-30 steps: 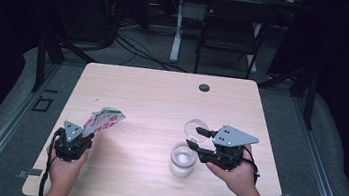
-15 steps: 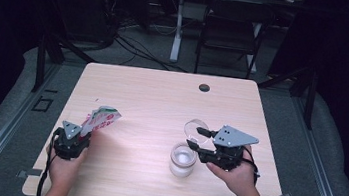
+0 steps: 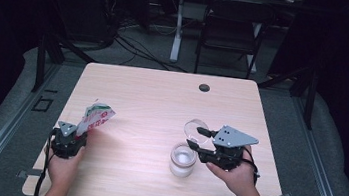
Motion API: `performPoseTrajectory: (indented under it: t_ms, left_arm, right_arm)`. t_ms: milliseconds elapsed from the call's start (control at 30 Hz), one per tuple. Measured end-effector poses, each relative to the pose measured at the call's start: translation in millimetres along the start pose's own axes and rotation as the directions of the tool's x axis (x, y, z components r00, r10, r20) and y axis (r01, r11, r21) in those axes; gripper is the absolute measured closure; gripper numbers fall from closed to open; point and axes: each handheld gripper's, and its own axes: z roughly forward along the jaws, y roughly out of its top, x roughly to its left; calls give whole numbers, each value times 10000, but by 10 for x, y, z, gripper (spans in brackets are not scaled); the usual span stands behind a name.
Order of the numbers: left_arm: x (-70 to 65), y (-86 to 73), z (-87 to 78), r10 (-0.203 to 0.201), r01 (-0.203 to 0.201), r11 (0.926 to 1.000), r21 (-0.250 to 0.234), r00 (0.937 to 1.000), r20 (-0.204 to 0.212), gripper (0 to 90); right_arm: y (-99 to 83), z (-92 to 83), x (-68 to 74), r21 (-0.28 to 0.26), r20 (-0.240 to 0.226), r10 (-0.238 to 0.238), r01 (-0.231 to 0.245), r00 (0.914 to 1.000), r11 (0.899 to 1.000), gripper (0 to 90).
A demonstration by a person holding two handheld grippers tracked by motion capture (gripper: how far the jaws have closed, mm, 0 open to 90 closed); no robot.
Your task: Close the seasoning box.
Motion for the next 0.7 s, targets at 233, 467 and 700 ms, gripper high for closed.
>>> performPoseTrajectory:
  t_ms: [233, 467, 700]
  left_arm:
    - [49, -36, 46, -519, 513, 9983, 278, 9984, 235, 672]
    - [71, -60, 61, -831, 812, 9957, 449, 9956, 422, 644]
    - [47, -56, 43, -819, 812, 9966, 150, 9956, 465, 461]
  right_arm:
    - [-2, 2, 0, 24, 0, 5, -5, 10000, 10000, 497]
    - [-4, 14, 5, 84, -42, -15, 15, 10000, 10000, 497]
    - [-7, 19, 5, 58, -70, 44, -44, 10000, 10000, 486]
